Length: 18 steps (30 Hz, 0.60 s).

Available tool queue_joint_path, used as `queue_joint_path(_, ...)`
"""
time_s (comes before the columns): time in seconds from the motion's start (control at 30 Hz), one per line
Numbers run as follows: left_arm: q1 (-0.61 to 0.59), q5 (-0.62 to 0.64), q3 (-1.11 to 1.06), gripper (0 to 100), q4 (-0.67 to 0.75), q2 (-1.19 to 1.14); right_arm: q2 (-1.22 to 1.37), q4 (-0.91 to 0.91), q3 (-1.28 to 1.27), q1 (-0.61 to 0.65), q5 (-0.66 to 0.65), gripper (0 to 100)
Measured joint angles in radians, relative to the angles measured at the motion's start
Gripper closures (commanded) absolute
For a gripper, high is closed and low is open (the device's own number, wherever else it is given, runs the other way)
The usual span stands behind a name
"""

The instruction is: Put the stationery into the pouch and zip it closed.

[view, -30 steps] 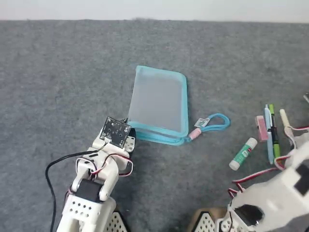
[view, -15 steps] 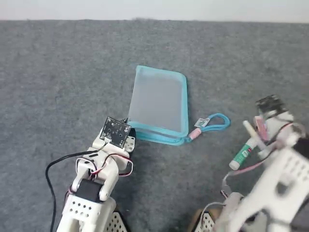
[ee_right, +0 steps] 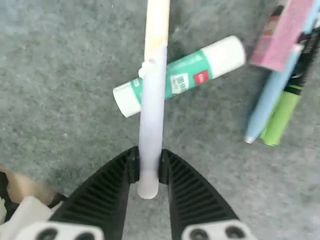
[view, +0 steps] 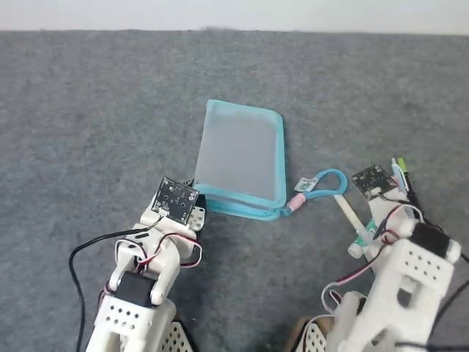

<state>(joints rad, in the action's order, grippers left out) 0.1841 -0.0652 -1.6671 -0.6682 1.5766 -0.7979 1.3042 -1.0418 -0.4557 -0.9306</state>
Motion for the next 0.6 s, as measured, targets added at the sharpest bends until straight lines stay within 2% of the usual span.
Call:
queue_joint_path(0.1,0.0,0.0,0.0,99,0.0,0.0,0.112,-0.063,0.0,0.0,0.028,98.3)
queue_joint_path(0.3,0.0,0.0,0.0,99,0.0,0.0,0.299,-0.16,0.0,0.0,0.044,84.6)
queue_joint_path(0.6,0.0,0.0,0.0,99,0.0,0.0,0.384,-0.236,0.0,0.0,0.046,86.0)
